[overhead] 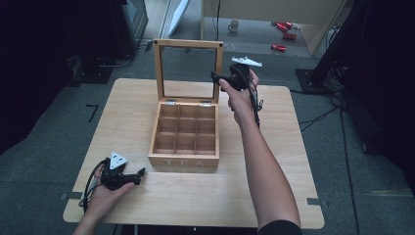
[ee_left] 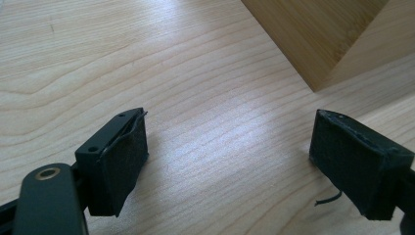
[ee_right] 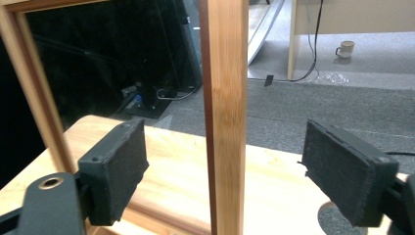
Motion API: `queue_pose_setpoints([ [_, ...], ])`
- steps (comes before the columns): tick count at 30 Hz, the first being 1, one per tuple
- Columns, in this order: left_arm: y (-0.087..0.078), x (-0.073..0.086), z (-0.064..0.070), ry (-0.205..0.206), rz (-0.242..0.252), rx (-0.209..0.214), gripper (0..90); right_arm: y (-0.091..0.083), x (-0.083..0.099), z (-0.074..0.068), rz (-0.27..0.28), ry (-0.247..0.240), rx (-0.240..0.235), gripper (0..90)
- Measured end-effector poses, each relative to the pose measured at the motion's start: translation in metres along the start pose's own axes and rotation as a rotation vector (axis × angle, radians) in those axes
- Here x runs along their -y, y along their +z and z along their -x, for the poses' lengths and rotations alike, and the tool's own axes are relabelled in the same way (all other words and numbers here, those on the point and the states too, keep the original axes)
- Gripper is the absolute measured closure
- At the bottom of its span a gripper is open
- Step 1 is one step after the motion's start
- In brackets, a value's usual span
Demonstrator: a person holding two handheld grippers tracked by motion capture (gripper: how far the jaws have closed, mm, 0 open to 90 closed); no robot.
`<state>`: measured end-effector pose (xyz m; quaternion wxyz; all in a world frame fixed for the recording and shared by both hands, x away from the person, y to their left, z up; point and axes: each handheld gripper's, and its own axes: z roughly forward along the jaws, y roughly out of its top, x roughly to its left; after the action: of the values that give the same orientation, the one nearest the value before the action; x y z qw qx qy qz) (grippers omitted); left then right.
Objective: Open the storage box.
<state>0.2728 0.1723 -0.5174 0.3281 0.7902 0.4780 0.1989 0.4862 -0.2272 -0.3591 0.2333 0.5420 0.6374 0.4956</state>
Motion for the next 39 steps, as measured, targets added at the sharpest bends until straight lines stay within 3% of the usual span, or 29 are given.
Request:
queue_pose_setpoints([
  [8,0.001,0.0,0.001,0.0,0.002,-0.006,14.5,-0.033,0.022,0.008,-0.007,-0.034,0.005,13.8],
  [19,0.001,0.0,0.002,0.002,-0.001,-0.011,14.5,-0.069,0.057,0.037,-0.038,-0.04,0.043,12.9],
  [27,0.001,0.0,0.002,0.003,-0.001,-0.011,14.4,-0.091,0.081,0.046,-0.066,-0.062,0.049,7.3],
  [39,0.001,0.0,0.002,0.001,-0.001,-0.014,14.2,-0.123,0.122,0.059,-0.106,-0.084,0.063,5.9],
])
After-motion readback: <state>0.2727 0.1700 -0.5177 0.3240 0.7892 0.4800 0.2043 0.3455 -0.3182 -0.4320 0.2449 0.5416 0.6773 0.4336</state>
